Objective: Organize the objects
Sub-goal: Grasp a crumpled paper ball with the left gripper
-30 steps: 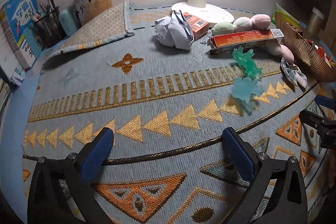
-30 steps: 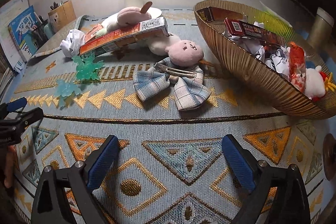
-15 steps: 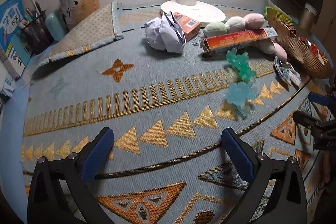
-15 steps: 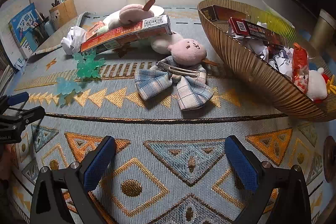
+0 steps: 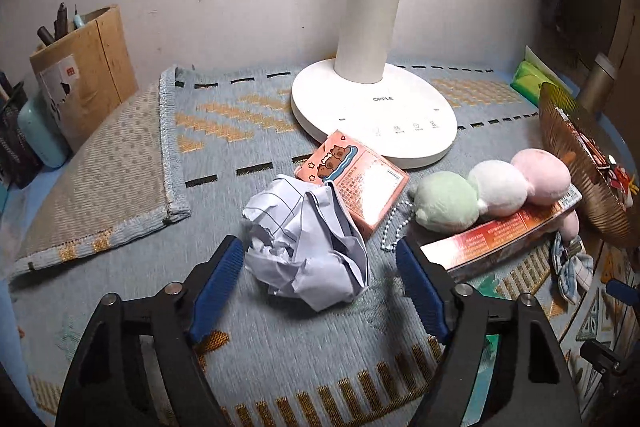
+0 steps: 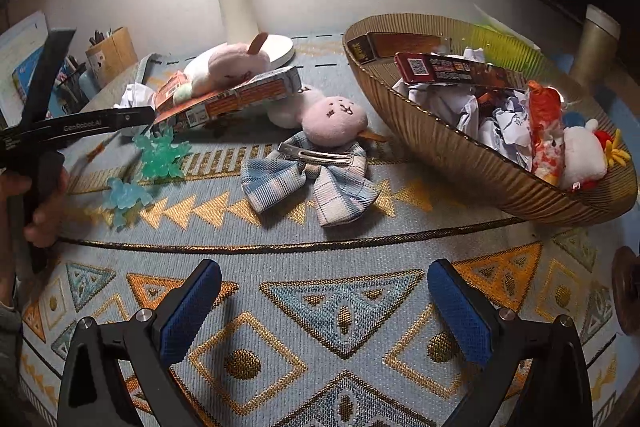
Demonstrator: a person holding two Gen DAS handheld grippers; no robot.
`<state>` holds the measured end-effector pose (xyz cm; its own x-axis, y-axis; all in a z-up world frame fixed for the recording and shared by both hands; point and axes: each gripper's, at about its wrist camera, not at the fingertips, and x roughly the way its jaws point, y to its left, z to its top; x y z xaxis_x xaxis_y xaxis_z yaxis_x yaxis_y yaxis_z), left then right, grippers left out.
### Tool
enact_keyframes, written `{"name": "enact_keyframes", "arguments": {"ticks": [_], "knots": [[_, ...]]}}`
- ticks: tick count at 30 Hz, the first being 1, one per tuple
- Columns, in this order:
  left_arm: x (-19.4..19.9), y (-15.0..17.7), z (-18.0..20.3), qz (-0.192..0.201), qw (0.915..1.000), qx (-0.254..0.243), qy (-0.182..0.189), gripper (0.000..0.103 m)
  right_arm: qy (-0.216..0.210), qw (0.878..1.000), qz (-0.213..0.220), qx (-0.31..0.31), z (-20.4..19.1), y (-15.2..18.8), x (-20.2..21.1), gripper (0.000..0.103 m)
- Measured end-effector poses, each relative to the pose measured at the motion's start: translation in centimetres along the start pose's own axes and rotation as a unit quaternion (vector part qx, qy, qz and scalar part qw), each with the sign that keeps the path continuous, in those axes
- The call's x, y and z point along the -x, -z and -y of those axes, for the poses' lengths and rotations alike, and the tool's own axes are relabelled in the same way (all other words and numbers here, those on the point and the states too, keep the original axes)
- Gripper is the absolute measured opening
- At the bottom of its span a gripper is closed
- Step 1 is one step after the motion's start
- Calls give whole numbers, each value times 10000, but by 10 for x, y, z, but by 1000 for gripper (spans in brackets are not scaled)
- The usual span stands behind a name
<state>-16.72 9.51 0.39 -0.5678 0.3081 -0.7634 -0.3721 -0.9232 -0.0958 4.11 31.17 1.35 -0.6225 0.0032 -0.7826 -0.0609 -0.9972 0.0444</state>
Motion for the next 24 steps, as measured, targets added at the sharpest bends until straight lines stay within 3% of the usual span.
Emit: {"name": "enact_keyframes", "arguments": {"ticks": [1, 2, 10, 12, 14, 15, 16, 17, 19, 24], "knots": [[-1, 0, 0, 27, 10000, -3, 63, 48, -17, 10000, 5, -60, 2, -2, 0, 103], [-2, 0, 0, 20, 9999, -20, 161, 46, -16, 9999, 11, -123, 4, -3, 0, 103], [10, 7, 4, 349, 9991, -182, 154, 44, -152, 9978, -157, -622, 18, -19, -15, 103], [13, 7, 6, 411, 9987, -236, 185, 44, -249, 9978, -227, -573, 11, -27, -24, 103], [15, 8, 6, 446, 9986, -250, 162, 44, -79, 9987, -256, -445, 3, -38, -33, 101], [16, 8, 7, 463, 9985, -249, 165, 44, -38, 9991, -242, -352, -3, -42, -37, 93], [17, 7, 6, 487, 9984, -241, 166, 44, 3, 9995, -208, -235, -8, -44, -39, 78], [18, 8, 6, 508, 9983, -227, 161, 44, 70, 9998, -150, -99, -14, -46, -39, 72], [19, 7, 5, 537, 9983, -189, 142, 44, 90, 9998, -68, 155, -25, -44, -39, 46], [27, 12, 5, 576, 9983, -81, 74, 44, -336, 9989, -54, 319, -38, -27, -22, 27]]}}
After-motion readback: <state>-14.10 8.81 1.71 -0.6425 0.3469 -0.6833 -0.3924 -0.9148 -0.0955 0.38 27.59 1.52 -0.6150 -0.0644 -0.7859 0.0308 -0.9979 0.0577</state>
